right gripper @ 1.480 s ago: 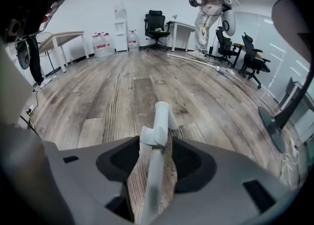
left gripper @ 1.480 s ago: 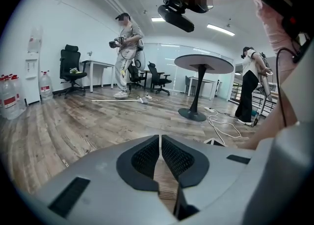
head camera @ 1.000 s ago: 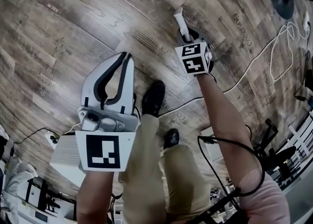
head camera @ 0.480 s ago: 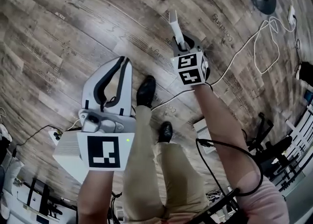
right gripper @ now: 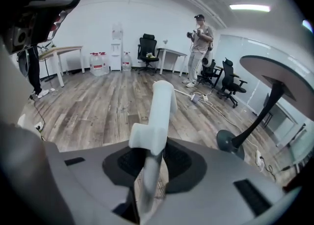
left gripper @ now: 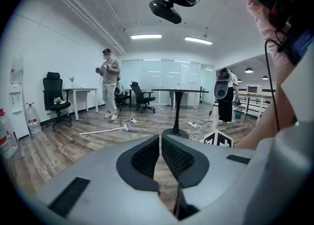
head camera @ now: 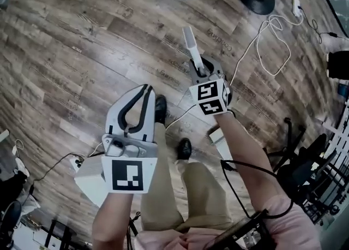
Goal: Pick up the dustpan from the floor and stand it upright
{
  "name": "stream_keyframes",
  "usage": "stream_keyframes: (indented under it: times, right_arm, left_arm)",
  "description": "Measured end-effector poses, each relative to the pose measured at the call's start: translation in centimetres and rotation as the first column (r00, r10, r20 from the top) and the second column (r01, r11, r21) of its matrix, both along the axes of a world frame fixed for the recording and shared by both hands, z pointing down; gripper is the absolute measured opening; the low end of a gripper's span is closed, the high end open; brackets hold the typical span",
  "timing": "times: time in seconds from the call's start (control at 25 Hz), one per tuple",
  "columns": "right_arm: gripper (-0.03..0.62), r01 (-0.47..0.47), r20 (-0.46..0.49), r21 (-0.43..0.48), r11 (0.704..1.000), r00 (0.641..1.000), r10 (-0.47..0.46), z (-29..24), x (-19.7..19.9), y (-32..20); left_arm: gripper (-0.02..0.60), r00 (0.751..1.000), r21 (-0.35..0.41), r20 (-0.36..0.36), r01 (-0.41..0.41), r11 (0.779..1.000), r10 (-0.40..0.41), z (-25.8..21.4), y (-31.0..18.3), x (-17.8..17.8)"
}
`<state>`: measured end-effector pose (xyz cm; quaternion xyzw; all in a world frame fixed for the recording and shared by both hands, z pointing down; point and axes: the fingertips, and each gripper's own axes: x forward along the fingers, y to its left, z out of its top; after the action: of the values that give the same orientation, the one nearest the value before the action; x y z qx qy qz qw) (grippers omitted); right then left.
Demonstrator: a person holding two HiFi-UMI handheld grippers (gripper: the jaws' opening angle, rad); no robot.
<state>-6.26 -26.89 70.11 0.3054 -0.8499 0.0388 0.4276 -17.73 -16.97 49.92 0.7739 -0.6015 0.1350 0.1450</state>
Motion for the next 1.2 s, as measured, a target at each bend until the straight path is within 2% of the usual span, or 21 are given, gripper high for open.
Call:
stream_keyframes:
  times: [0.16,0.36,0.72,1.0,1.2]
  right_arm:
    - [0.098,-0.030,0.024,0.034,0.999,0.999,0.029,-5.4,2.8,1.7]
    - [0.100,-0.062,0.048,0.077,0.995,0.997,0.058,-11.2,6.7,3.8]
    - [0.104,-0.105,0.057,0.106,0.989,0.993,0.100,-18.1,13.8,7.7]
    - [0.104,-0.167,0.088,0.136,0.977,0.984,0.156,-22.0,19.9,10.7]
    - [0.104,-0.212,0.102,0.150,0.966,0.975,0.199,-24.6,24.9,14.0]
  left_arm:
    - [0.023,0.996,0.034,0.043,-0.083,0.996,0.082,-4.6,1.2,3.0]
    - [0.023,0.989,0.083,0.059,-0.142,0.986,0.137,-9.8,2.7,6.6]
    - [0.023,0.992,0.131,0.014,-0.123,0.984,0.122,-16.4,5.6,11.2]
    - [0.023,0.982,0.146,0.047,-0.190,0.971,0.185,-19.8,7.8,15.4]
    - [0.023,0.963,0.154,0.082,-0.265,0.952,0.255,-22.1,10.0,19.6]
